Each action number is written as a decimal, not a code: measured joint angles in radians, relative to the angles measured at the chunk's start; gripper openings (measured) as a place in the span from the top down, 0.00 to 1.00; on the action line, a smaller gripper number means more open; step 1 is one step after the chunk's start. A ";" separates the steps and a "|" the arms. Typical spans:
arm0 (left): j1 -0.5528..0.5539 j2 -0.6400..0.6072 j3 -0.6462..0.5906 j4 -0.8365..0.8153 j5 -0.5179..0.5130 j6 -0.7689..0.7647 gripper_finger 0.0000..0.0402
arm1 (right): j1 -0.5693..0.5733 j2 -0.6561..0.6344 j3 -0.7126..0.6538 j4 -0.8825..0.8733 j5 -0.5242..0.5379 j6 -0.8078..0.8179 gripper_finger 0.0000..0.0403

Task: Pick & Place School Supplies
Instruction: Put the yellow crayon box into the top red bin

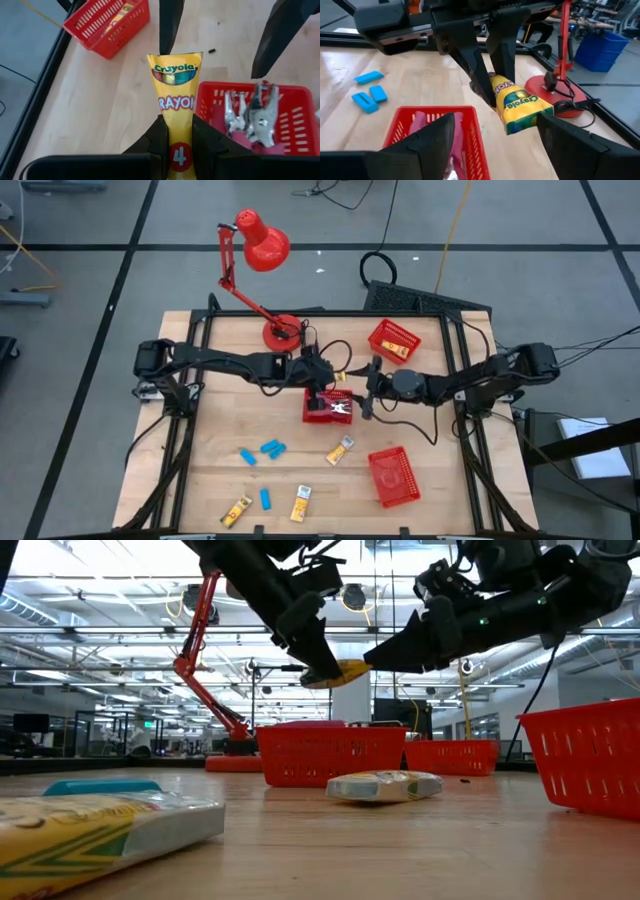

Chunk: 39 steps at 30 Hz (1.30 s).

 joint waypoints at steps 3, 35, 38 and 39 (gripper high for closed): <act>0.001 0.003 -0.001 0.009 0.000 0.014 0.88 | -0.017 0.001 0.000 0.002 -0.024 0.000 0.31; 0.045 -0.080 -0.276 0.984 0.390 0.164 0.88 | -0.078 -0.117 -0.347 0.539 -0.034 0.071 0.32; 0.095 -0.083 -0.313 1.065 0.461 0.075 0.88 | -0.066 -0.105 -0.362 0.546 -0.031 0.041 0.32; 0.110 -0.083 -0.316 1.100 0.491 0.044 0.88 | -0.064 -0.112 -0.358 0.587 -0.046 0.033 0.32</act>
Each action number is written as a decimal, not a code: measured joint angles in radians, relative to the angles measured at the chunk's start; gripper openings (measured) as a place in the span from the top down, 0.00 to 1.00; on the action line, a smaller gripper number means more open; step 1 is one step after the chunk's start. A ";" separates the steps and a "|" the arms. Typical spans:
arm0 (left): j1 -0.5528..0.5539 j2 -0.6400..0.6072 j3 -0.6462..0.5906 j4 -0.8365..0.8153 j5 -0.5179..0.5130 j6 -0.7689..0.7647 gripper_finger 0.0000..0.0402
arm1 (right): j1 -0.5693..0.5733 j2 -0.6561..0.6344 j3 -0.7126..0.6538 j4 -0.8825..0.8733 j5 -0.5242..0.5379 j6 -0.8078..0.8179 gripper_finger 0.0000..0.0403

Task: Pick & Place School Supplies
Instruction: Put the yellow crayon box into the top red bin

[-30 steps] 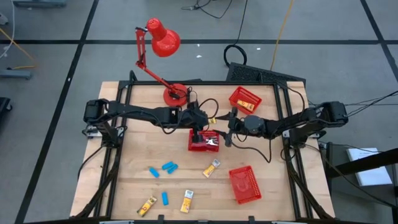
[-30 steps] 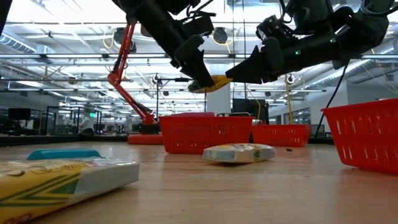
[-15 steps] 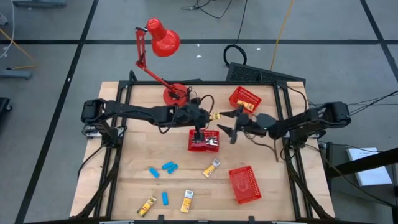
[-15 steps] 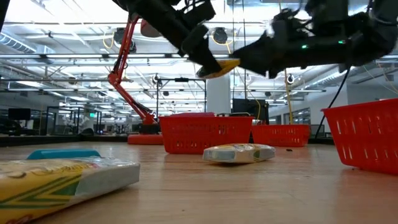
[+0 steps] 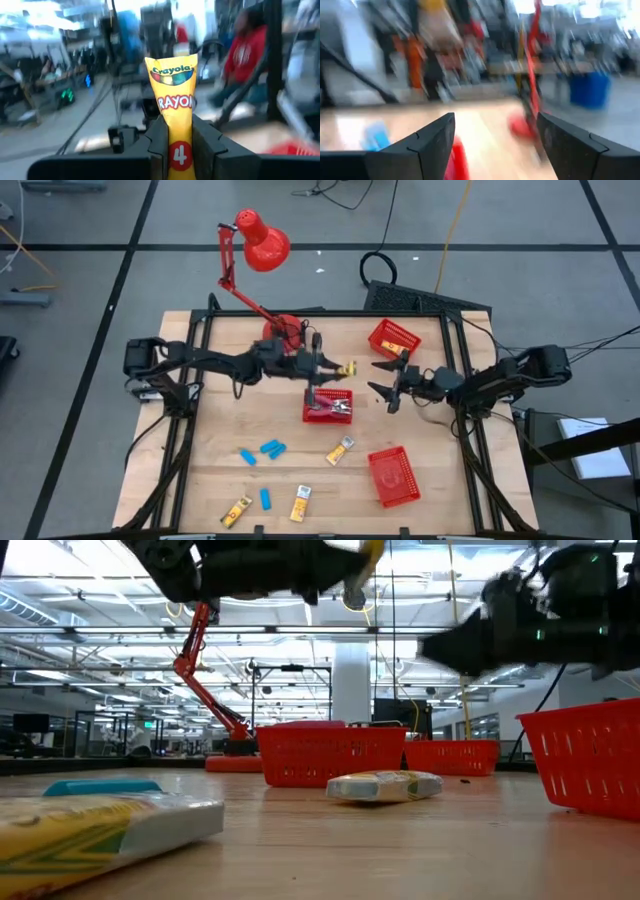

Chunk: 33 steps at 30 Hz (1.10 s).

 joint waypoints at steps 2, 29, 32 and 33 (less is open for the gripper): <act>0.025 0.014 -0.015 0.057 0.037 -0.029 0.88 | -0.011 -0.006 0.005 0.038 -0.037 0.007 0.32; 0.051 0.130 -0.009 0.122 0.066 -0.036 0.88 | -0.127 0.170 0.336 -0.053 -0.355 0.040 0.32; 0.054 0.130 -0.009 0.109 0.069 -0.035 0.88 | -0.134 0.156 0.342 -0.061 -0.377 0.041 0.32; 0.055 0.130 -0.009 0.108 0.066 -0.037 0.88 | -0.135 0.153 0.342 -0.056 -0.379 0.043 0.32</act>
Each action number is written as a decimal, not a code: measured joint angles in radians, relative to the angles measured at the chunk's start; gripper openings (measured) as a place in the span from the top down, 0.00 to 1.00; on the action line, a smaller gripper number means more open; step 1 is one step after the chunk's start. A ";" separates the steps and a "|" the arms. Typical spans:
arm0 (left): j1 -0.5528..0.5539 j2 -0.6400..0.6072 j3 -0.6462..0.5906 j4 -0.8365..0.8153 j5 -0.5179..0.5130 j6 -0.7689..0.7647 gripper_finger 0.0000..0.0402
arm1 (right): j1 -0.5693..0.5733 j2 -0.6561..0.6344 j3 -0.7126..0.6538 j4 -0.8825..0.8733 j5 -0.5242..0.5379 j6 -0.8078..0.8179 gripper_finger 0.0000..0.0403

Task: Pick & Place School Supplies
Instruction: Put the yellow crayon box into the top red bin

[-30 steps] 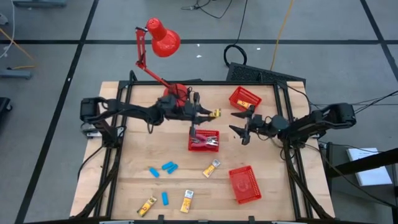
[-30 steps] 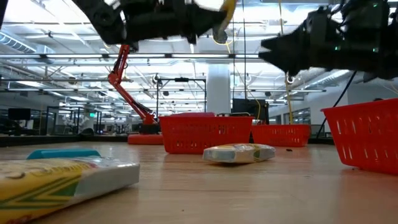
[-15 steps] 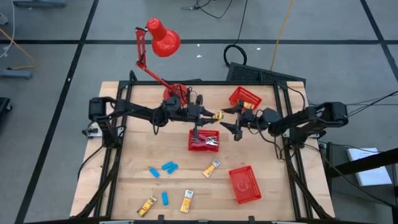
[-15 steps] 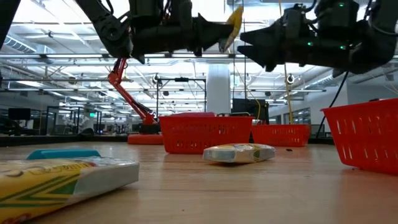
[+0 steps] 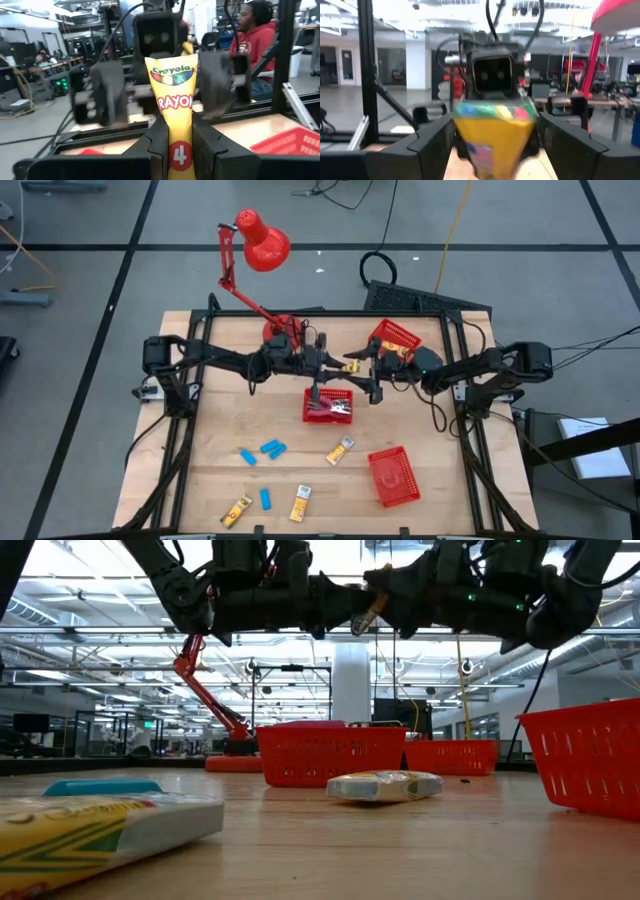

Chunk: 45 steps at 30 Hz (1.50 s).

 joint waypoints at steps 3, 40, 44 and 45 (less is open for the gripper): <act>0.001 0.000 0.000 0.005 -0.001 0.005 0.88 | -0.005 0.004 0.000 -0.028 0.000 0.006 0.32; 0.014 -0.001 -0.002 -0.034 0.006 0.012 0.79 | -0.012 0.002 -0.002 -0.051 0.009 -0.034 0.77; 0.017 -0.002 -0.002 -0.066 0.015 0.009 0.67 | -0.014 0.002 -0.004 -0.057 0.025 -0.053 0.88; 0.016 -0.002 -0.002 -0.069 0.019 0.010 0.66 | -0.018 0.002 -0.004 -0.059 0.027 -0.051 0.87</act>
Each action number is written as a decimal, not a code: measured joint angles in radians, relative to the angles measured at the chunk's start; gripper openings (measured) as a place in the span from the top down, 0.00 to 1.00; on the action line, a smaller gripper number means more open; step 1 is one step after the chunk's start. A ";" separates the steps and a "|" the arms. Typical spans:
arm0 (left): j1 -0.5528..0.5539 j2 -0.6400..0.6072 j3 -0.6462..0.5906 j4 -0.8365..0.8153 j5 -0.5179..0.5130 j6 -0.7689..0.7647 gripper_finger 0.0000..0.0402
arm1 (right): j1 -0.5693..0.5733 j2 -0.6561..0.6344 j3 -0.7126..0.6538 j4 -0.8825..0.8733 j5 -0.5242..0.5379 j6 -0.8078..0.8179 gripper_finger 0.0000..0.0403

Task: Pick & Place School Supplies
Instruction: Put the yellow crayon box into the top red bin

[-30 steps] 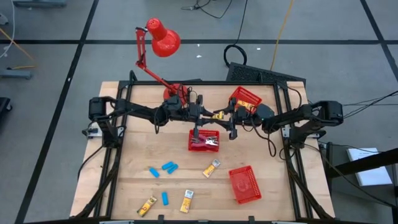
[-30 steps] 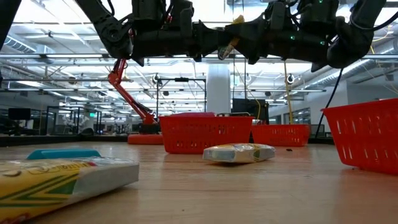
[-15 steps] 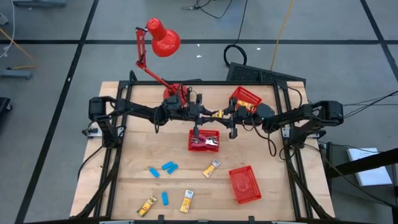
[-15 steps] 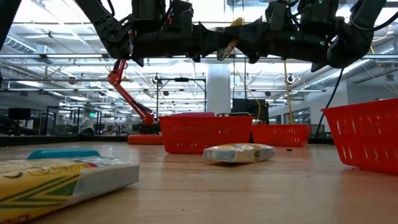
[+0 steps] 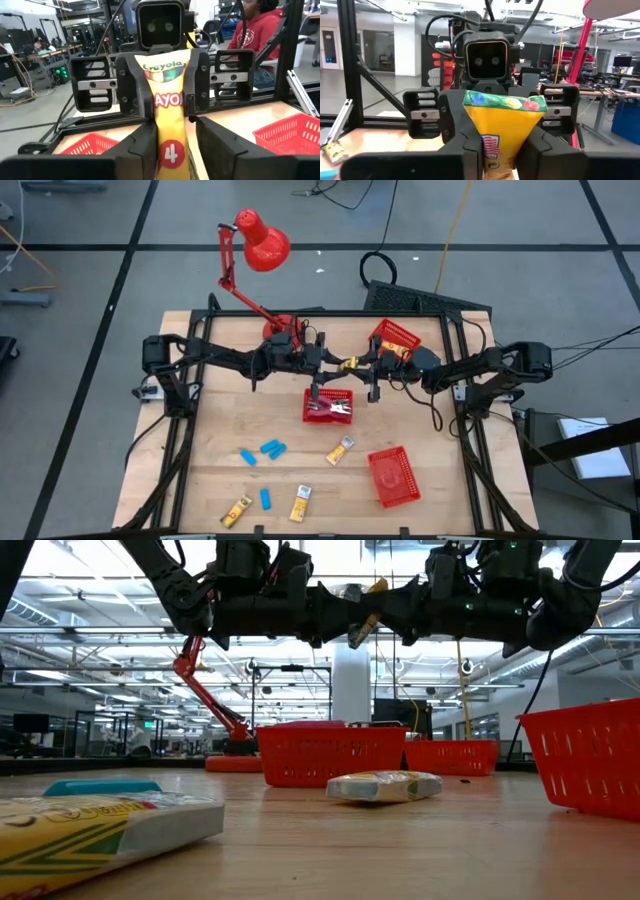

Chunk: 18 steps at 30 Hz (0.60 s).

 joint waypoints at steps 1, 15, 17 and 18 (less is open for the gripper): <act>0.000 0.000 0.000 0.000 -0.001 0.001 0.65 | -0.007 0.000 0.000 0.000 -0.002 0.009 0.87; 0.028 0.001 0.005 -0.074 0.034 -0.006 0.63 | -0.037 -0.042 0.005 -0.120 0.044 -0.032 0.87; 0.046 0.000 0.005 -0.085 0.046 -0.020 0.63 | -0.038 -0.053 0.004 -0.129 0.059 -0.042 0.87; 0.056 -0.006 0.005 -0.095 0.061 -0.026 0.63 | -0.038 -0.057 0.004 -0.132 0.066 -0.046 0.87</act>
